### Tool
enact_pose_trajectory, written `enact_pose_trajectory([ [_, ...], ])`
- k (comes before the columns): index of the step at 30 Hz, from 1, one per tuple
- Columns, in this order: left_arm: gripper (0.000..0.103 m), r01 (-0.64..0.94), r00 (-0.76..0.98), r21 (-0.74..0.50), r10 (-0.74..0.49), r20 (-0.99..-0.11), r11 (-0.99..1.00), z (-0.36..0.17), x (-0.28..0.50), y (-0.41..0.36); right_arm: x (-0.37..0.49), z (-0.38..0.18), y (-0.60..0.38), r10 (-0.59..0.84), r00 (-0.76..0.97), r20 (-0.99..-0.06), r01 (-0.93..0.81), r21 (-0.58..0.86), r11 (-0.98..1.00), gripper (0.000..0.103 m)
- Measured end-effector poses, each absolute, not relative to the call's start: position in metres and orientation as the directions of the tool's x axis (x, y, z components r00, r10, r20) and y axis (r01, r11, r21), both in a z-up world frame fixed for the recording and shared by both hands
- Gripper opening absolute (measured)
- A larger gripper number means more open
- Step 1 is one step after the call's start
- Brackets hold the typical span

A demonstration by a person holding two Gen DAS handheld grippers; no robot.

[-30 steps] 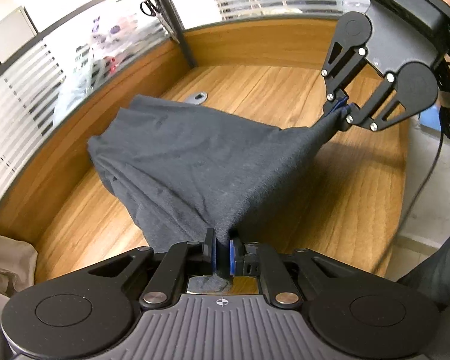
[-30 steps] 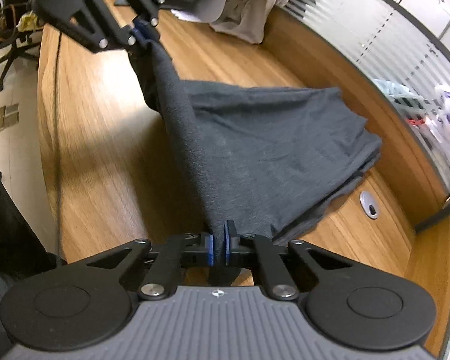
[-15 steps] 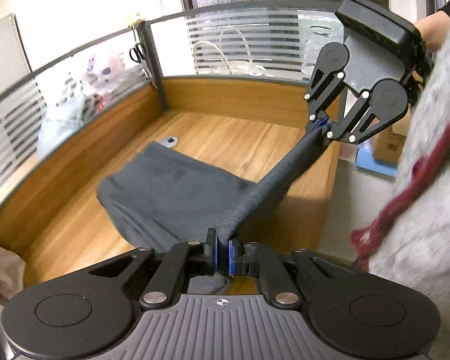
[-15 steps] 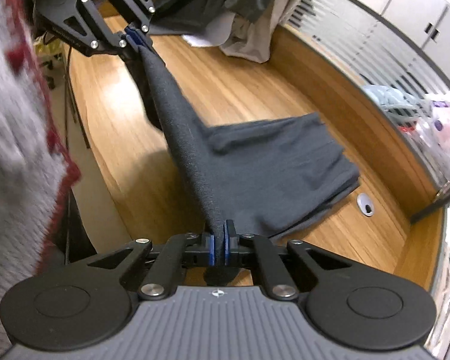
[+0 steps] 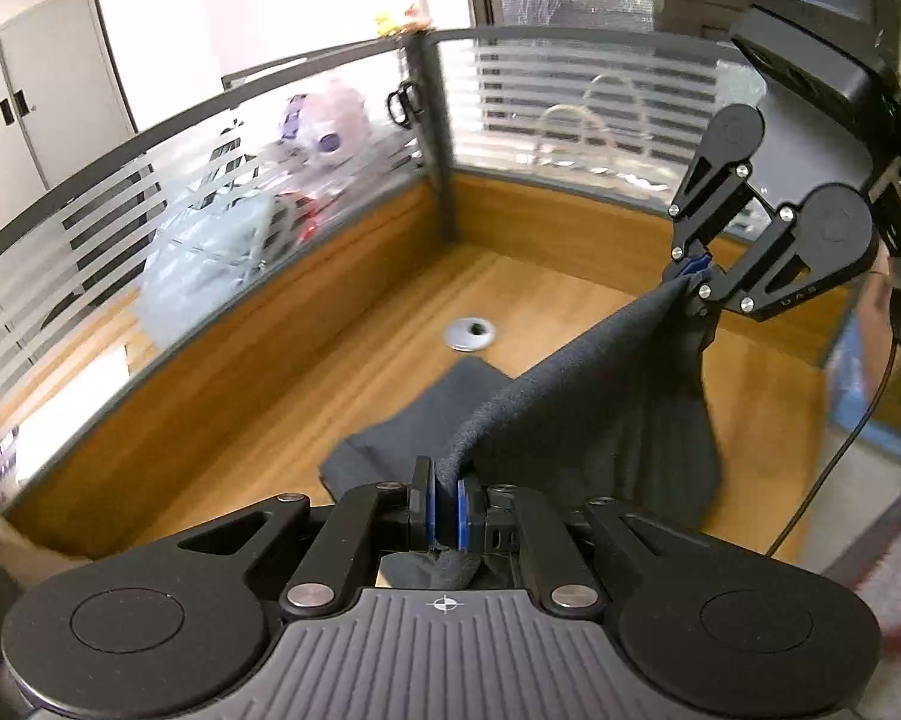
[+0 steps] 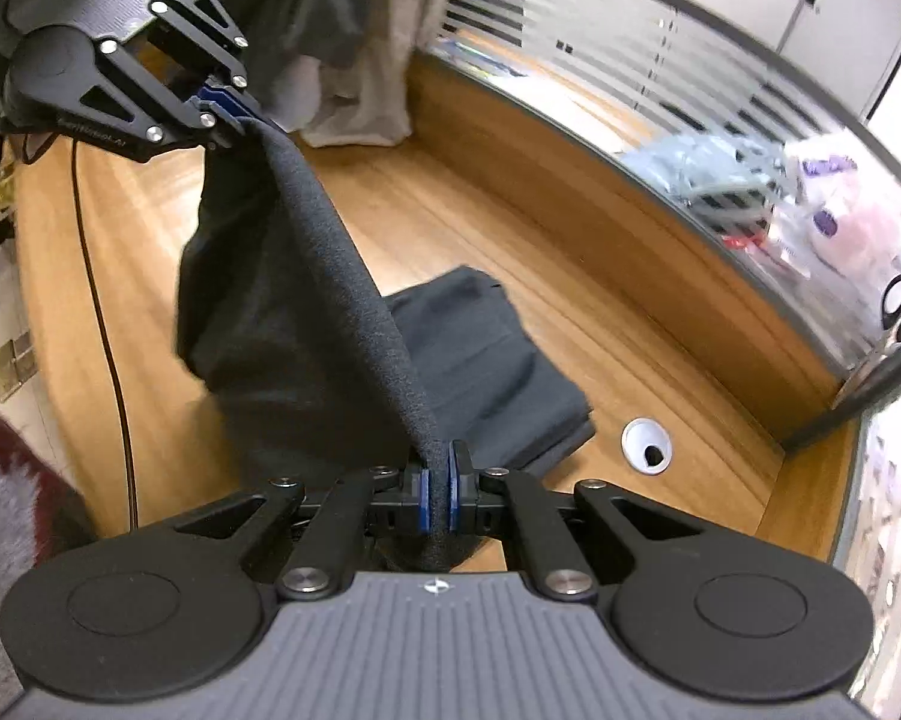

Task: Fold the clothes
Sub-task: 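Lift the held edge with both grippers and fold it over the trousers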

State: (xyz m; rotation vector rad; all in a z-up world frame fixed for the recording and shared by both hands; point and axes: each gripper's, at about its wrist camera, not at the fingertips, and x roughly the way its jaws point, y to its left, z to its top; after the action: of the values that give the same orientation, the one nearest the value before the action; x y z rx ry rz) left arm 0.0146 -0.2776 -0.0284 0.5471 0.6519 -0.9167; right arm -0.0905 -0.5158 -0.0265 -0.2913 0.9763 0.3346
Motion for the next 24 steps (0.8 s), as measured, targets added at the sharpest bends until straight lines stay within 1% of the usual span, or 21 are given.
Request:
enact_pose_trajectory([
  [5, 0.009, 0.838, 0.417, 0.089, -0.528, -0.74, 0.538, -0.045, 0.068, -0.289, -0.052, -0.047, -0.542, 0.158, 0.502, -0.85, -0.378, -0.051, 0.925, 0.006],
  [10, 0.009, 0.83, 0.399, 0.035, -0.548, -0.735, 0.557, -0.046, 0.069, -0.284, -0.053, -0.046, -0.551, 0.203, 0.504, -0.839, -0.367, 0.004, 0.93, 0.006],
  [13, 0.009, 0.832, 0.395, 0.018, -0.568, -0.722, 0.554, -0.041, 0.051, -0.278, -0.07, -0.041, -0.543, 0.207, 0.517, -0.831, -0.369, 0.002, 0.929, 0.006],
  [16, 0.009, 0.845, 0.372, -0.006, -0.596, -0.712, 0.534, -0.033, 0.017, -0.267, -0.091, -0.036, -0.532, 0.206, 0.529, -0.823, -0.373, -0.008, 0.928, 0.006],
  [20, 0.009, 0.891, 0.294, -0.038, -0.639, -0.711, 0.453, -0.03, -0.036, -0.254, -0.145, -0.034, -0.502, 0.162, 0.552, -0.818, -0.382, -0.075, 0.921, 0.007],
  [24, 0.009, 0.942, 0.167, -0.085, -0.674, -0.72, 0.323, -0.042, -0.072, -0.244, -0.196, -0.045, -0.47, 0.088, 0.575, -0.813, -0.35, -0.148, 0.925, 0.008],
])
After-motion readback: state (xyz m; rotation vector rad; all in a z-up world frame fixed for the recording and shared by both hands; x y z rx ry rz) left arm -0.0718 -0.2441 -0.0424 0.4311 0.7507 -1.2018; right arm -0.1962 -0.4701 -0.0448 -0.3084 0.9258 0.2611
